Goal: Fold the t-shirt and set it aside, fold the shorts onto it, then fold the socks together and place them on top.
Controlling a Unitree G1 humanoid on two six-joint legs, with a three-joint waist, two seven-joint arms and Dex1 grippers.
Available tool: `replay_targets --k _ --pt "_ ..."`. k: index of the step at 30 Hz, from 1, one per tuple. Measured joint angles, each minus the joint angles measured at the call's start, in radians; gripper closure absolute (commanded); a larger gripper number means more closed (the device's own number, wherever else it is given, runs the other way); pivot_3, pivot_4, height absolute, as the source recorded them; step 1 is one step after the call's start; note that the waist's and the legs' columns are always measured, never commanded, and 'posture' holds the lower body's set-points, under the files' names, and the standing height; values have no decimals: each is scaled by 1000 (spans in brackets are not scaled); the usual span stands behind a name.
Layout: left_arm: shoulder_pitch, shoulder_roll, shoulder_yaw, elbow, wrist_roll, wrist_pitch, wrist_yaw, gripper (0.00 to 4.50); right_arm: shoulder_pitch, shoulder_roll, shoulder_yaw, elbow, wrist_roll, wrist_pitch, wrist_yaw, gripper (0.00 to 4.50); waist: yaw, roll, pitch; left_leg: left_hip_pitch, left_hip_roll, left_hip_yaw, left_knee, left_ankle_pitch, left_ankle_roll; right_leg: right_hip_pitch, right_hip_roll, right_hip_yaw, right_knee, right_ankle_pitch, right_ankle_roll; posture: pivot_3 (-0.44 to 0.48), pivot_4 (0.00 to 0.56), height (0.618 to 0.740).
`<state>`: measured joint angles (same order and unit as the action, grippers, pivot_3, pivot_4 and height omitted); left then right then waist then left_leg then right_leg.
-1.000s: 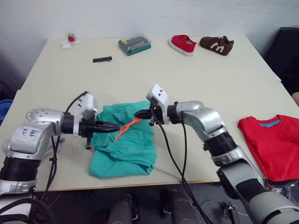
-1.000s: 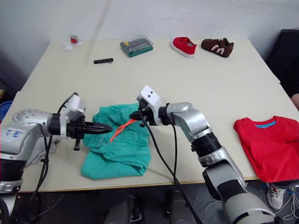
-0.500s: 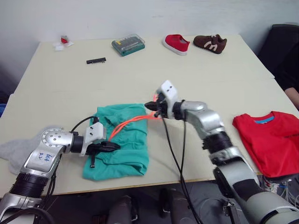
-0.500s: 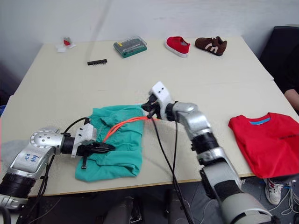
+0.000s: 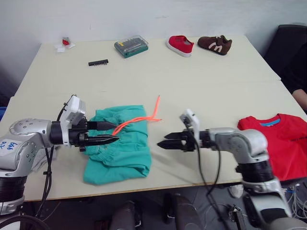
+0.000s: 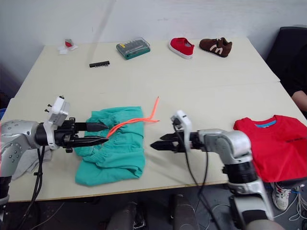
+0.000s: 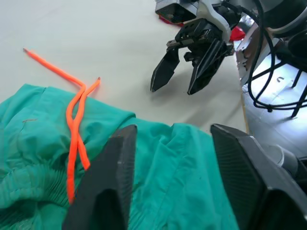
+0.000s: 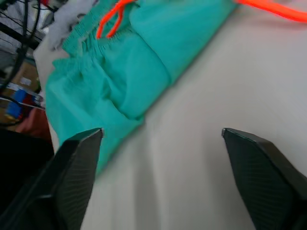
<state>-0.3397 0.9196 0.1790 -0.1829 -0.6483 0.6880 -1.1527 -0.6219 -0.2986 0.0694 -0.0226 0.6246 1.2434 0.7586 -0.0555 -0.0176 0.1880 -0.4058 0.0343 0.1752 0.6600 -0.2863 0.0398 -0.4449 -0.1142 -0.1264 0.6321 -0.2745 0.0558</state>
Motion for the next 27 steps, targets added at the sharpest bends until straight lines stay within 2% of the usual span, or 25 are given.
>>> replay_targets --k 3,13,17,20,23,27 --pt "3 1 5 1 15 -14 15 85 -49 95 0 106 -10 -26 -39 0 1 0 0 0 -1 0 0 0 0 0 0 0 -1 0 0 0 150 740" --pt "-6 2 19 2 98 -100 101 34 -189 250 54 339 -53 -94 -36 0 -10 -1 0 1 0 0 -2 1 -2 0 0 0 4 -1 -2 0 150 740" --pt "-3 -5 21 -7 103 -108 134 34 -220 267 90 391 -84 -148 -21 0 -10 -1 -1 2 0 0 -4 1 -2 0 0 0 5 -2 -3 0 150 740" --pt "1 -18 21 -9 127 -149 160 0 -219 263 101 402 -103 -189 -15 619 -8 -1 -1 2 0 0 -4 2 -3 0 0 0 4 -2 -3 0 150 740" --pt "3 -29 21 -10 131 -168 164 0 -205 245 101 395 -116 -200 -13 1687 -3 -1 -1 2 0 0 -4 2 -3 -1 0 0 5 -2 -3 0 150 740" --pt "-3 -63 21 -21 57 -125 146 0 -166 190 89 318 -109 -153 -15 3166 4 -1 -1 1 -1 -1 -4 2 -3 0 0 0 5 -2 -3 0 150 740"
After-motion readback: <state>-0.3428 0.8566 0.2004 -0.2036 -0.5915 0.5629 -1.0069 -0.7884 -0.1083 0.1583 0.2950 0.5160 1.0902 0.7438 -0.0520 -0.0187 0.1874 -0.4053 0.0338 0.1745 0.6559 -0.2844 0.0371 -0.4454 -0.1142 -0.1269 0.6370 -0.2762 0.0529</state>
